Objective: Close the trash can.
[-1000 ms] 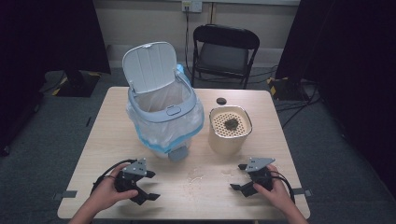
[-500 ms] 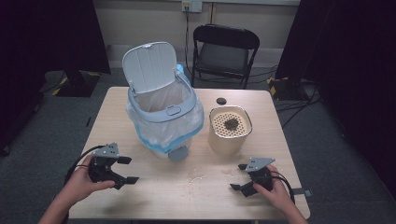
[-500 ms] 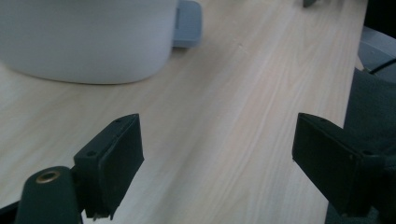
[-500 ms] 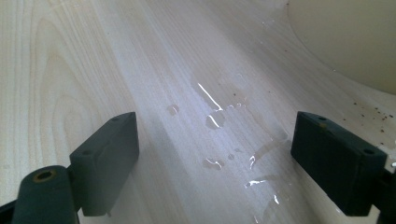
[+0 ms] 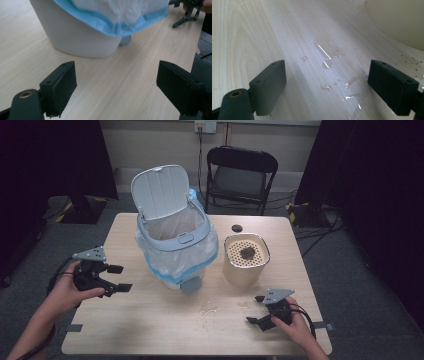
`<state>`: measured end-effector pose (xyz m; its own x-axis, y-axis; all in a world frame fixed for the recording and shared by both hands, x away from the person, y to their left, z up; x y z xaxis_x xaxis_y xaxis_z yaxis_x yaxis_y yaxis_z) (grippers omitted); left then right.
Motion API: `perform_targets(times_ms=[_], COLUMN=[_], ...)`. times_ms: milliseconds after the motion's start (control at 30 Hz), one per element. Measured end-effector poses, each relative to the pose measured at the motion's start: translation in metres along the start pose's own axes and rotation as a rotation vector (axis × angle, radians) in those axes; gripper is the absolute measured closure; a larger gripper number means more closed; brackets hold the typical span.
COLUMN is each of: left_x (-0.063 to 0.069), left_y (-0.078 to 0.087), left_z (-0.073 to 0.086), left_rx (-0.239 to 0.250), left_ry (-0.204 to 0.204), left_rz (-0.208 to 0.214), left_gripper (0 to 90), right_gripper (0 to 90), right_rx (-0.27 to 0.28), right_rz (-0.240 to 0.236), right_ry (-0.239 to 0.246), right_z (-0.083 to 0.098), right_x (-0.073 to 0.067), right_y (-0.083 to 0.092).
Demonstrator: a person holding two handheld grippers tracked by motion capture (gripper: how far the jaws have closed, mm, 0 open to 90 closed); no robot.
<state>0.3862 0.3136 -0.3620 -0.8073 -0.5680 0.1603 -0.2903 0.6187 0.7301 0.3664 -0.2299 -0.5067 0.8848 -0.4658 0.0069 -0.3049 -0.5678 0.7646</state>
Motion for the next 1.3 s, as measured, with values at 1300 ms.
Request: perform_targets(times_ms=[1300], left_x=[-0.032], left_y=[0.028], left_z=[-0.106], left_rx=[0.016], left_ry=[0.007], left_rz=[-0.074], left_gripper=[16.4], right_gripper=[14.6], right_rx=[0.001], right_rz=[0.0], right_ry=[-0.002], right_z=[0.0], right_x=[0.0], right_y=[0.0])
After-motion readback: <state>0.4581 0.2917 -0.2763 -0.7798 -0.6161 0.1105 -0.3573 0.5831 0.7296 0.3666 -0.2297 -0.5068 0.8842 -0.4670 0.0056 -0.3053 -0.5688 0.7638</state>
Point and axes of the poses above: each handheld gripper's, and its own axes: y roughly backward along the jaws, z roughly out of its underside, x roughly to its right, the point moved 1 cm from there along -y, roughly forward along the jaws, and after that the axes turned 7 degrees about -x, right-handed, at the moved point
